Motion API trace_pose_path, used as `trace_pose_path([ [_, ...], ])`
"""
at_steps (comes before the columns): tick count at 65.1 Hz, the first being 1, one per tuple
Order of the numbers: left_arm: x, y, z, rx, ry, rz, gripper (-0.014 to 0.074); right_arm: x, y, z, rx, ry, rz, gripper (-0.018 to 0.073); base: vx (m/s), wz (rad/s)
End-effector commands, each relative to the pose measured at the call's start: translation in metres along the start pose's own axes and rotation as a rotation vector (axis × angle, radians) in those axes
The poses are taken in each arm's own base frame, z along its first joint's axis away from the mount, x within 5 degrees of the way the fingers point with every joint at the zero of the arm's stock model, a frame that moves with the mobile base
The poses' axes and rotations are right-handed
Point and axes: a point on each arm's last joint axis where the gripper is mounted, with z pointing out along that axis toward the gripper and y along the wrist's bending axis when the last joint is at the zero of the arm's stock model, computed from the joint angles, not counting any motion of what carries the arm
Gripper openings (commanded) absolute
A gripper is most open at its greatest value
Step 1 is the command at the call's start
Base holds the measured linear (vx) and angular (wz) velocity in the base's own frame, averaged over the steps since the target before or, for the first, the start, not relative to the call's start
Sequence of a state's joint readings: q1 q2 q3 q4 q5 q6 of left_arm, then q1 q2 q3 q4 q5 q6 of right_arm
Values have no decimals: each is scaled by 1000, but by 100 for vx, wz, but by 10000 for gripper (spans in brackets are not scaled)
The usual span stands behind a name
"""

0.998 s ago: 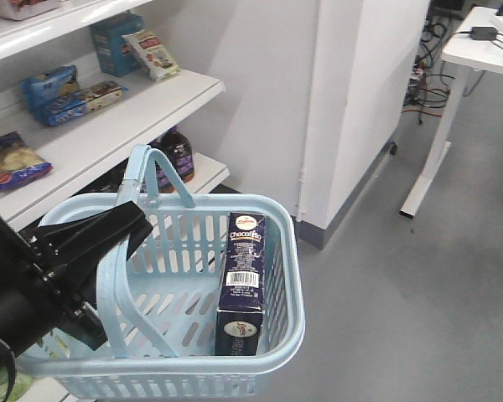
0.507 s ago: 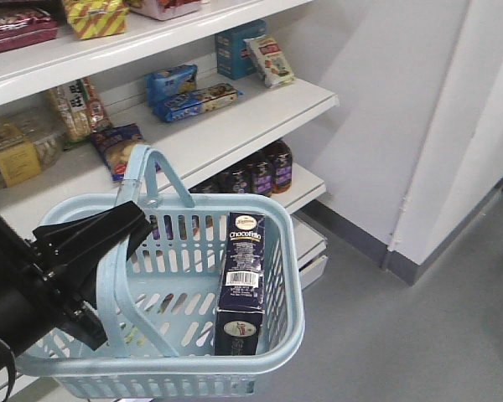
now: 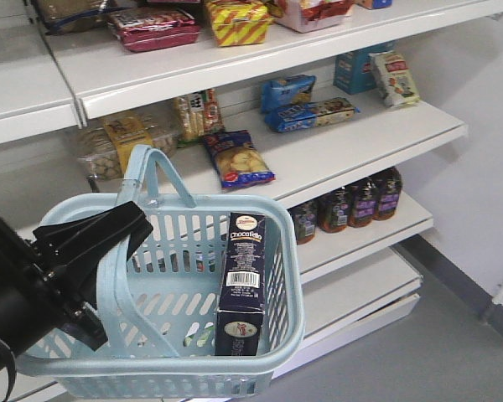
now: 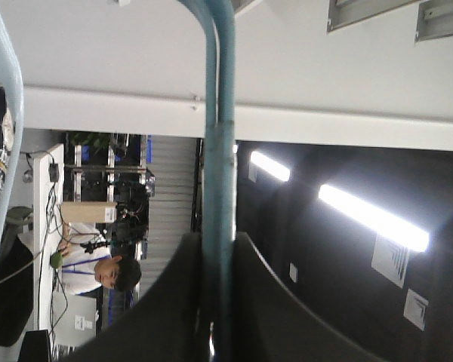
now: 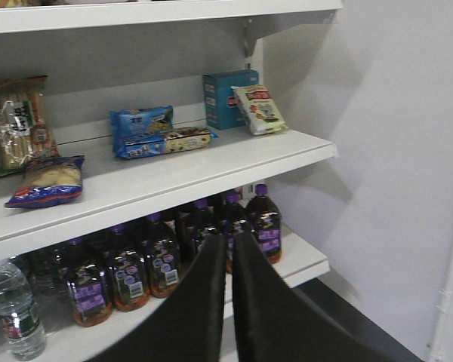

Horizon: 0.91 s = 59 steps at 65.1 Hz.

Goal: Left arm holds basket, right arm returns cookies
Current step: 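Turn the base toward the snack shelves, basket held in the left gripper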

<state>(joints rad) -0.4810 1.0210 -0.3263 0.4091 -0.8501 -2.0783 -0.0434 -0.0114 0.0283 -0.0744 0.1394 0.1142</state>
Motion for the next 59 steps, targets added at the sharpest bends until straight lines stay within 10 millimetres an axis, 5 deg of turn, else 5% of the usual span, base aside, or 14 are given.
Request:
trace_pose_path([
  [1,7,-25,2,173,53,-14,-3,-1,0,0,-3,-64,-13,-10,12,46],
  [59,7,-25,2,173,53,-14,-3,-1,0,0,-3,-64,-13,-10,10,41],
])
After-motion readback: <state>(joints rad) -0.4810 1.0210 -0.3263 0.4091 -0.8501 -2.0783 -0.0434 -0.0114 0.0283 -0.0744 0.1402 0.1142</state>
